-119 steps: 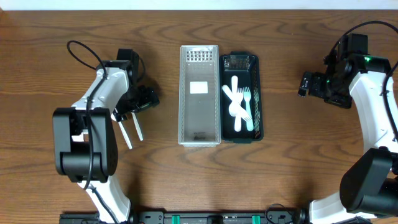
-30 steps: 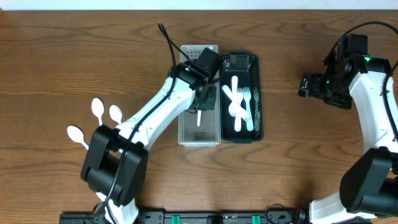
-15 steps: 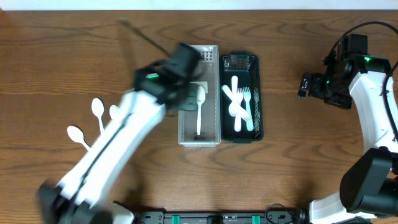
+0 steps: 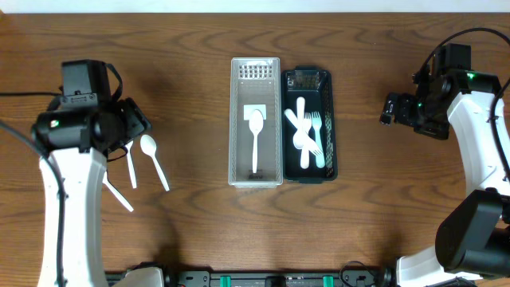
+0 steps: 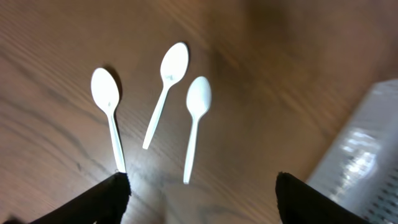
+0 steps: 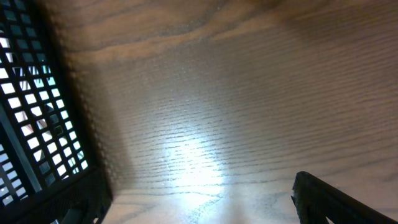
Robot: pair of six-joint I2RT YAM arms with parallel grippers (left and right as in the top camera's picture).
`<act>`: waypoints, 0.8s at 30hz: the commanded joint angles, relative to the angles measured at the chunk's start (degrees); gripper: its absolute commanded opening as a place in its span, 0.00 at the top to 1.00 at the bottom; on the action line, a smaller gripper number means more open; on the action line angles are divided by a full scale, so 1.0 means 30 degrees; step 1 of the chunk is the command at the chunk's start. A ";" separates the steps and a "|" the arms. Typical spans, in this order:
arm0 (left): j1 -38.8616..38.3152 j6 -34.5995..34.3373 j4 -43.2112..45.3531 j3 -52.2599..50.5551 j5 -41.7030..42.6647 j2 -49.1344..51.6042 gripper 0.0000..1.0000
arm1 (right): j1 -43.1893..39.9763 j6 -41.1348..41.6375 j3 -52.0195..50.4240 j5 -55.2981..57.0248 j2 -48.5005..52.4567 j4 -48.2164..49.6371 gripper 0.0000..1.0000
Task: Pack container
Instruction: 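Move the left gripper to the next white spoon and grasp it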
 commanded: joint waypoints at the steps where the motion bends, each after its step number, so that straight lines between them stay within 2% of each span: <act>1: 0.0423 -0.0226 0.1115 -0.2040 0.0495 0.1392 0.20 | 0.0022 -0.0197 -0.0058 -0.0197 -0.0066 -0.0073 0.01; 8: 0.0423 0.0809 0.4160 -0.4415 0.1734 0.4801 0.18 | 0.0022 -0.0197 -0.0058 -0.0204 -0.0066 -0.0058 0.01; 15: 0.0423 0.1647 0.5654 -0.4466 0.1741 0.7796 0.18 | 0.0022 -0.0197 -0.0058 -0.0204 -0.0066 -0.0073 0.01; 24: 0.0423 0.2506 0.7067 -0.4466 0.2346 0.9712 0.18 | 0.0022 -0.0197 -0.0058 -0.0204 -0.0066 -0.0117 0.01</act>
